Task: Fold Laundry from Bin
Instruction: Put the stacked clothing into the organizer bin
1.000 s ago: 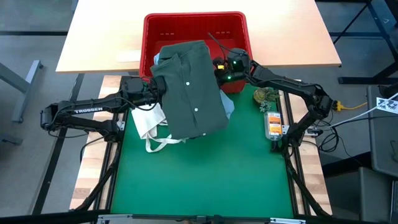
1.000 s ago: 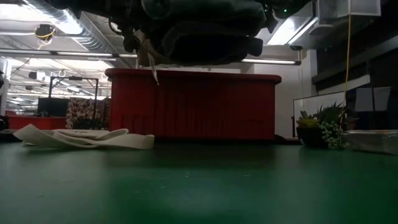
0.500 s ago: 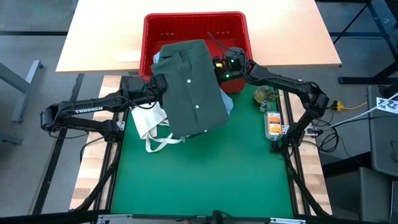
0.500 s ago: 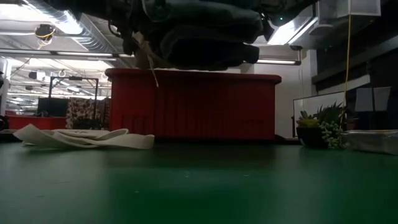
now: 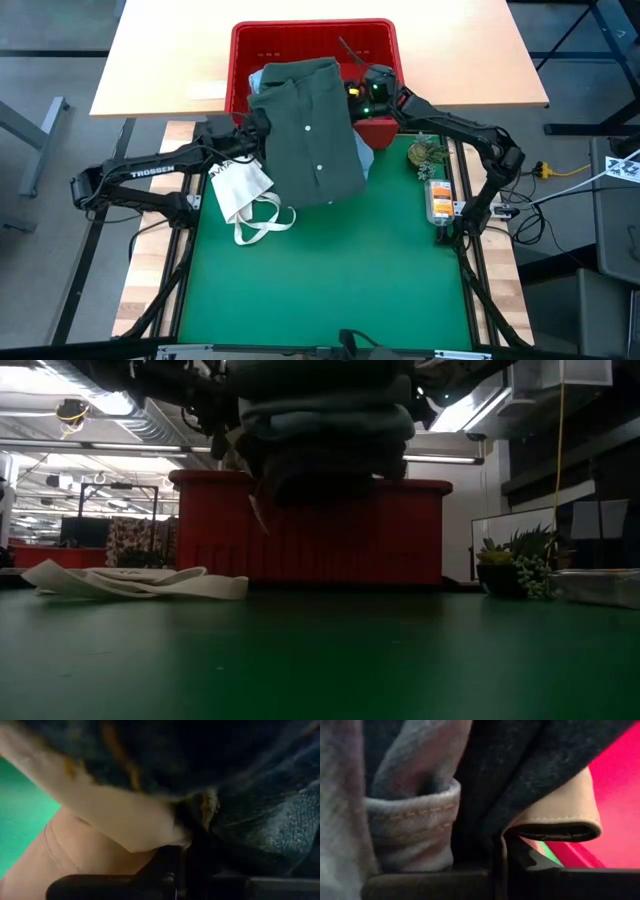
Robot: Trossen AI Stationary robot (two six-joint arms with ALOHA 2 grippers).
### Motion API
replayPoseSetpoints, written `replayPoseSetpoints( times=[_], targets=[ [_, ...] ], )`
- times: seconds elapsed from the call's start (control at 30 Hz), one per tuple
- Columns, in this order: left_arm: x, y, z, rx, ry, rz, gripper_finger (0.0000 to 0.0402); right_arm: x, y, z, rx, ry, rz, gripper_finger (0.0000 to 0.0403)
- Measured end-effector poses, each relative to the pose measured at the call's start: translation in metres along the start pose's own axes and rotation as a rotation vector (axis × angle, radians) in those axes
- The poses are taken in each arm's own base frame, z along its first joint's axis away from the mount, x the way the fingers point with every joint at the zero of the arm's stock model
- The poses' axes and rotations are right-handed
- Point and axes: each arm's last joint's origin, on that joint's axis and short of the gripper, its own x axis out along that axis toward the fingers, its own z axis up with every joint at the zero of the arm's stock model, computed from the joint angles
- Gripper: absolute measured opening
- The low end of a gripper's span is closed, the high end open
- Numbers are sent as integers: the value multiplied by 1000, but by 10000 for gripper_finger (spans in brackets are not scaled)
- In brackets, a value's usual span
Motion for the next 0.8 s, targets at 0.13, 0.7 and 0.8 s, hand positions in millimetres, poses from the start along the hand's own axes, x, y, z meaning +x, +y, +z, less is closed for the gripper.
replayPoseSetpoints(
  times=[0.13,0.7,0.8],
  targets=[
    [1,4,2,-4,8,32,5,4,-10,-5,30,45,-25,13],
    [1,3,14,-11,-29,17,5,-11,-30,5,68,22,-51,13],
    [1,3,15,-11,-34,16,5,-11,-30,5,66,19,-51,13]
  ],
)
